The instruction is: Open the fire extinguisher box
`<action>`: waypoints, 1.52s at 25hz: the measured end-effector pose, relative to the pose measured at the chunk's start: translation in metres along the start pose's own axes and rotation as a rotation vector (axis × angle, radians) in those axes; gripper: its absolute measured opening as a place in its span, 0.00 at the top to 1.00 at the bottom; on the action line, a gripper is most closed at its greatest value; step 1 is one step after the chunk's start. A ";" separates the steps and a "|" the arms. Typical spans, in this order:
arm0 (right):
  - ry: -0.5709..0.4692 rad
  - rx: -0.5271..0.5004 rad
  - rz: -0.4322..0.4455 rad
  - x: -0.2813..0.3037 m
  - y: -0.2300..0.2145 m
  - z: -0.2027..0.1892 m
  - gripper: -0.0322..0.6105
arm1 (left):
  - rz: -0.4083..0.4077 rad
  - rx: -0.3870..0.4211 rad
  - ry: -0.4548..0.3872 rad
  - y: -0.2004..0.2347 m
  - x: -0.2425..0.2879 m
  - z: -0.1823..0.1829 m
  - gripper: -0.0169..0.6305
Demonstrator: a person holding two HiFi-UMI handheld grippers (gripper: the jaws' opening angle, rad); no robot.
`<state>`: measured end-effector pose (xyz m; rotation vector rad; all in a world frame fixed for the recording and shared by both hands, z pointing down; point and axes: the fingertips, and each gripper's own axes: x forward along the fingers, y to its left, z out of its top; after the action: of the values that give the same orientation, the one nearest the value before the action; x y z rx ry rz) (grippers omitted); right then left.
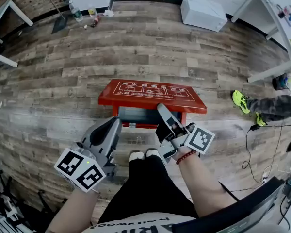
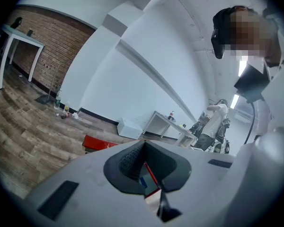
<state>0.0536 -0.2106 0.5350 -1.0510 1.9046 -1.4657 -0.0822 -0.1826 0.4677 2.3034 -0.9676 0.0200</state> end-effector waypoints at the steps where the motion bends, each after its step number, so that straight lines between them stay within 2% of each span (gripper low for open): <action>1: -0.013 0.007 -0.005 0.004 0.002 0.005 0.85 | -0.004 0.002 -0.003 0.001 0.000 0.007 0.97; 7: -0.061 0.026 -0.034 0.018 0.009 0.027 0.86 | -0.028 0.046 -0.013 0.004 -0.005 0.039 0.97; 14: -0.094 0.110 -0.011 0.031 0.013 0.046 0.88 | -0.008 0.037 -0.005 0.002 0.008 0.041 0.97; 21: -0.082 0.197 0.012 0.052 0.011 0.069 0.89 | 0.040 -0.018 -0.027 0.005 0.039 0.060 0.97; 28: -0.077 0.259 -0.042 0.065 0.005 0.084 0.90 | 0.088 -0.043 -0.066 0.005 0.064 0.086 0.97; 38: -0.053 0.294 -0.085 0.082 -0.003 0.104 0.90 | 0.141 -0.063 -0.065 0.006 0.089 0.103 0.97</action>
<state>0.0888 -0.3359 0.5131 -1.0296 1.5644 -1.6866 -0.0438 -0.3000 0.4106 2.1869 -1.1459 -0.0260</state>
